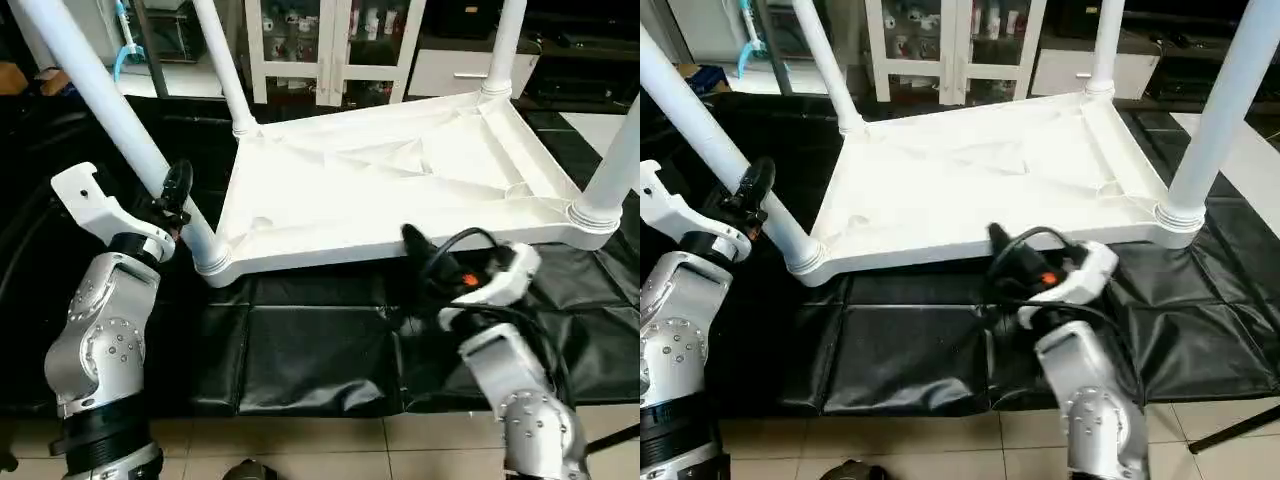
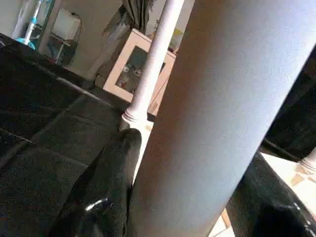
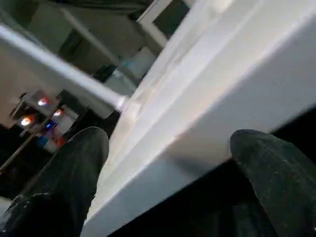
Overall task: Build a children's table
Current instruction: Flip table
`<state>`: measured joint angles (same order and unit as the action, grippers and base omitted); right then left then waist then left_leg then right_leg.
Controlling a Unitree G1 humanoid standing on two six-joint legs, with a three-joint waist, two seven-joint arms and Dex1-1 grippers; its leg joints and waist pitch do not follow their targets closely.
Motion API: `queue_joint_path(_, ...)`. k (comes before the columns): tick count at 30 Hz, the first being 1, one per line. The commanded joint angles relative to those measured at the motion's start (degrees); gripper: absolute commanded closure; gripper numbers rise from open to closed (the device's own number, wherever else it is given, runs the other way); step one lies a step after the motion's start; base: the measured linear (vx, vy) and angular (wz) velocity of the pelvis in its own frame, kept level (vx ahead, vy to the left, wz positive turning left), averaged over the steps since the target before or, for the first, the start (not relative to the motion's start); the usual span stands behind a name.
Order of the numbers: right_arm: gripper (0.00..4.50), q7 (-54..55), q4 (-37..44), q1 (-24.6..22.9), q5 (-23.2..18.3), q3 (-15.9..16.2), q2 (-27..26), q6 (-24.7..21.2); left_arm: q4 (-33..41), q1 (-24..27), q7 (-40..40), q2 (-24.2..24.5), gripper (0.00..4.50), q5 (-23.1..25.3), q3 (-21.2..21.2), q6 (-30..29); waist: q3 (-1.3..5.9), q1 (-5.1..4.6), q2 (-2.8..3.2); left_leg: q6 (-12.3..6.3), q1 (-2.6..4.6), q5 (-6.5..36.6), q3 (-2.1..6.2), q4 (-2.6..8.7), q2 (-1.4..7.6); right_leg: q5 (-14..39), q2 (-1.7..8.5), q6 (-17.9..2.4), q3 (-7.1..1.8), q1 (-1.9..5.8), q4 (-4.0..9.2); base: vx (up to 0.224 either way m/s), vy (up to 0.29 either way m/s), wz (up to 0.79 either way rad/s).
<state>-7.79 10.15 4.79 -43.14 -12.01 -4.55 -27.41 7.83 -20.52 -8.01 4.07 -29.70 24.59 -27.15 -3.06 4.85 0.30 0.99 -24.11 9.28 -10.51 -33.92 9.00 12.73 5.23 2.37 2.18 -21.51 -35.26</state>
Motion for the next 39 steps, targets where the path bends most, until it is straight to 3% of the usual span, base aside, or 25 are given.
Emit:
queue_joint_path(1, 0.0, 2.56, -0.7, 1.57, -1.53, -1.87, -0.77, -0.17, 3.05, -1.6, 0.07, -2.55, 2.26, -8.18, 1.33, 0.87, 4.22, -0.3, -0.08, 1.66, 2.59, 7.54, 1.55, 4.13, 3.57, -3.53, 2.66, -7.15, -1.61, 1.15, 3.12, 0.0, 0.0, 0.0)
queue_joint_path(6, 0.0, 4.87, -2.04, 3.58, -4.2, -5.06, -1.35, 0.43, 3.39, -1.76, 0.56, -3.2, 2.26, -9.0, 1.79, 0.55, 4.28, -0.29, -0.06, 1.81, 2.75, 7.84, 1.44, 4.03, 3.54, -3.21, 2.63, -6.87, -1.63, 1.06, 3.07, 0.0, 0.0, 0.0)
queue_joint_path(10, 0.0, 4.21, -2.38, 5.27, -7.39, -6.64, -1.09, -0.36, 3.62, -1.59, 0.5, -3.33, 2.26, -9.05, 1.7, 0.18, 4.48, -0.17, -0.11, 1.08, 2.67, 5.83, 1.4, 3.79, 3.46, -5.85, 2.48, -6.73, -1.54, 1.18, 2.8, 0.0, 0.0, 0.0)
queue_joint_path(21, 0.0, 3.2, -4.48, 7.87, -7.91, -7.37, 0.8, 0.27, 4.02, -1.52, 0.9, -3.36, 2.26, -9.83, 1.72, 0.09, 4.41, -0.11, -0.21, 1.44, 2.64, 7.68, 1.3, 3.92, 3.54, -2.79, 2.53, -6.41, -1.54, 1.04, 3.04, 0.0, 0.0, 0.0)
queue_joint_path(22, 0.3, 3.11, -4.63, 8.16, -8.23, -7.7, 0.75, 0.36, 4.13, -1.51, 0.88, -3.45, 2.26, -9.96, 1.78, 0.03, 4.42, -0.12, -0.16, 1.65, 2.68, 7.8, 1.28, 3.93, 3.54, -2.69, 2.5, -6.34, -1.52, 0.96, 3.03, 0.0, 0.0, 0.0)
queue_joint_path(25, 0.37, 3.08, -5.08, 8.67, -8.81, -8.21, 0.81, 0.4, 4.08, -1.67, 0.84, -3.55, 2.26, -9.99, 1.87, -0.05, 4.48, -0.11, -0.25, 1.47, 2.61, 7.52, 1.2, 3.83, 3.45, -3.14, 2.56, -6.47, -1.56, 1.0, 3.0, 0.0, 0.0, 0.0)
queue_joint_path(31, 1.1, 2.55, -5.88, 9.83, -9.95, -9.26, 1.1, 0.93, 4.32, -1.72, 0.81, -4.04, 2.26, -10.5, 1.93, -0.3, 4.49, -0.08, -0.2, 1.46, 2.65, 7.43, 1.1, 3.8, 3.5, -2.66, 2.5, -6.56, -1.53, 0.89, 3.02, 0.0, 0.0, 0.0)
queue_joint_path(39, 1.64, 1.67, -7.34, 11.67, -9.51, -9.83, 2.29, 1.48, 4.58, -1.3, 0.39, -4.21, 2.26, -11.07, 1.49, -0.91, 4.6, 0.0, -0.29, 0.91, 2.62, 6.68, 0.95, 3.6, 3.45, -3.04, 2.46, -6.83, -1.54, 0.88, 2.9, 0.0, 0.0, 0.0)
